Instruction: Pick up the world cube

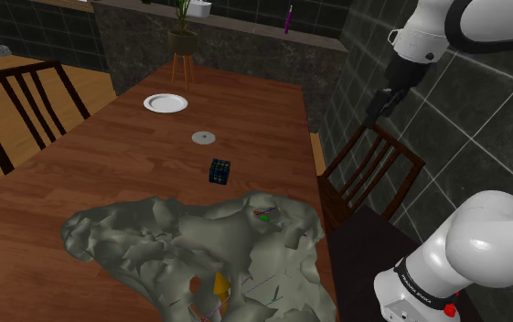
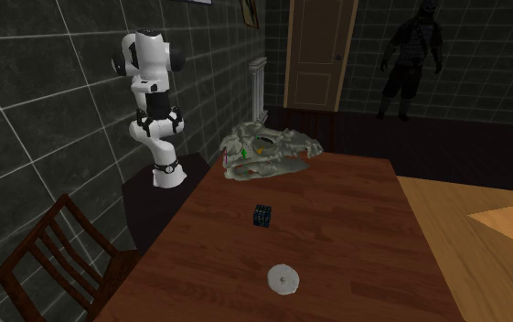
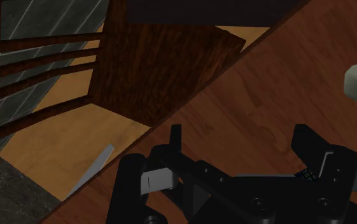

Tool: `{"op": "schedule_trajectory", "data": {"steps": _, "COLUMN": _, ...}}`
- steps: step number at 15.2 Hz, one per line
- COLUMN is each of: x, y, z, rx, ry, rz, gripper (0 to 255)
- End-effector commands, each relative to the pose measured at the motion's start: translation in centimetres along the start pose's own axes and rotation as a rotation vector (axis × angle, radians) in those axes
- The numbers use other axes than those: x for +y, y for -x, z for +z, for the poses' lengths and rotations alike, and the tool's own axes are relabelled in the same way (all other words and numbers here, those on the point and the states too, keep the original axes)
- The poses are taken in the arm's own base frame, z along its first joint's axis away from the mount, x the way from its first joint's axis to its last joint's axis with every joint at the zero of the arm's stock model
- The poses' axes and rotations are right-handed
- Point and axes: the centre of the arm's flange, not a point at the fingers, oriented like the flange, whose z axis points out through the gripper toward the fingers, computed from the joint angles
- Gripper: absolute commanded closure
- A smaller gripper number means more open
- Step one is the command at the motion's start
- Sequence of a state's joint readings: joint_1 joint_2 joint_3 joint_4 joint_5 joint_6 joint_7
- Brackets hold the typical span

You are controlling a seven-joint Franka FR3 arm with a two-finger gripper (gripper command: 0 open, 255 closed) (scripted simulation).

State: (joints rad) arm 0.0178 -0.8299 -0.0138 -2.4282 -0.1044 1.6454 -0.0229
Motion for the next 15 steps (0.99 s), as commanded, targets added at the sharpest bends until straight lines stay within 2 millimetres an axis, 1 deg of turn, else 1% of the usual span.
{"op": "schedule_trajectory", "data": {"steps": 1, "x": 0.0, "y": 0.0, "z": 0.0, "rx": 0.000, "ry": 0.000, "rz": 0.000, "gripper": 0}}
{"op": "schedule_trajectory", "data": {"steps": 15, "x": -9.1, "y": -12.9, "z": 9.2, "rx": -0.001, "ry": -0.029, "rz": -0.101, "gripper": 0}}
